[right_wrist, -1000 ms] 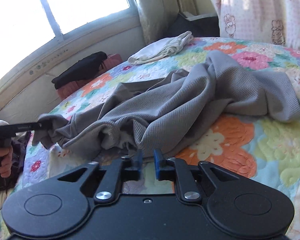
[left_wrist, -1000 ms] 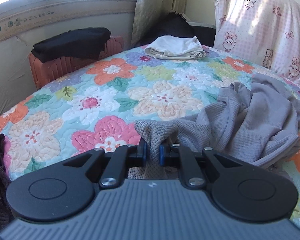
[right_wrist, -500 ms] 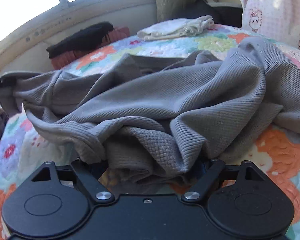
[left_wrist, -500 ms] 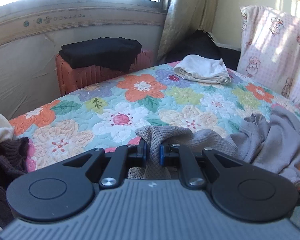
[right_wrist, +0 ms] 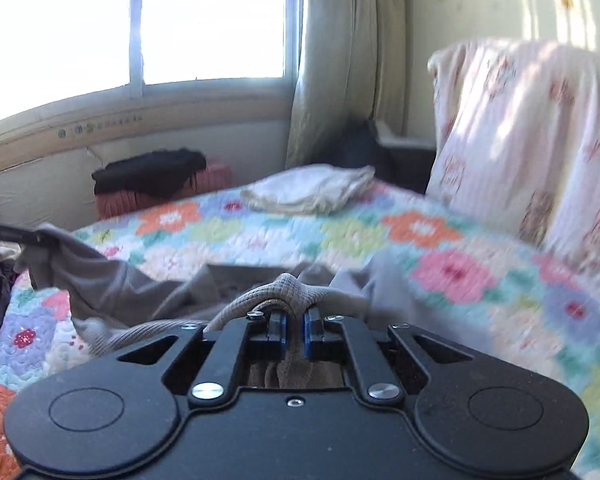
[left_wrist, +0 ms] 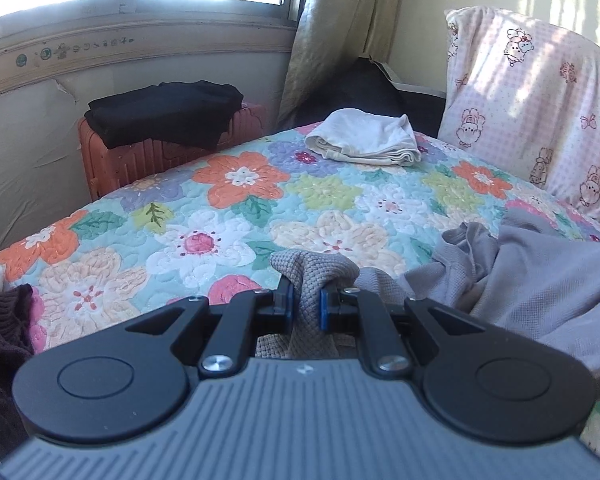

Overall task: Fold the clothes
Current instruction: 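Lower the shirt onto the bed and open the right gripper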

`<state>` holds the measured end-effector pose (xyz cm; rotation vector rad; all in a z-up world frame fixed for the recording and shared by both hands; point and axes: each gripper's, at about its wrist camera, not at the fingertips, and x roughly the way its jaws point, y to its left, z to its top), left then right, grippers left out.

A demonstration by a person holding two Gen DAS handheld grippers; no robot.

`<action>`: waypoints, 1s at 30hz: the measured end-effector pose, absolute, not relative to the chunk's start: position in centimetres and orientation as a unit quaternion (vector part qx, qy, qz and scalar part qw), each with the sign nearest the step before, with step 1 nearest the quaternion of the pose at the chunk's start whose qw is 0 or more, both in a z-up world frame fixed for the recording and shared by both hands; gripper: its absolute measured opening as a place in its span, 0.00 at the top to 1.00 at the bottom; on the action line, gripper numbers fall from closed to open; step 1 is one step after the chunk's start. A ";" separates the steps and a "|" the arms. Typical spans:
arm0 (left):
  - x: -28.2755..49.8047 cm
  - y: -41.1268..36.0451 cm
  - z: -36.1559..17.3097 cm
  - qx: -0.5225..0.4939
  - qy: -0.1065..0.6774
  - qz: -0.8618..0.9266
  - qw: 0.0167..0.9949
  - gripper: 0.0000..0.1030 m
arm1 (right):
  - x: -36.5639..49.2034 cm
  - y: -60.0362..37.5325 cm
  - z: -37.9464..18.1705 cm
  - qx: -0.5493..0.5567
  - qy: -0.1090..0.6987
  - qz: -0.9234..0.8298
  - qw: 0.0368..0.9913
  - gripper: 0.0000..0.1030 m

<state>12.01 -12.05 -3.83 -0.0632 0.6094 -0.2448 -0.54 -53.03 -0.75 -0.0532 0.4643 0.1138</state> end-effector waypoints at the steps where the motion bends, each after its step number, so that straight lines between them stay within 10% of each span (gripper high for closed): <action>1: 11.7 -12.0 -3.7 -0.028 0.301 -0.125 0.945 0.89 | -1.4 -53.4 0.5 -0.035 0.223 0.050 0.973 0.92; 14: 10.0 -10.1 -8.3 -0.004 0.366 -0.121 0.923 0.89 | -2.7 -55.7 -4.2 -0.110 0.399 0.004 0.910 0.91; 22: 9.4 -9.8 -8.4 -0.001 0.375 -0.135 0.917 0.87 | 0.1 -50.9 -2.5 -0.124 0.494 0.083 0.857 0.68; 30: 7.7 -10.1 -3.6 -0.026 0.313 -0.194 0.929 0.53 | 1.2 -48.7 -0.2 -0.063 0.468 0.130 0.872 0.44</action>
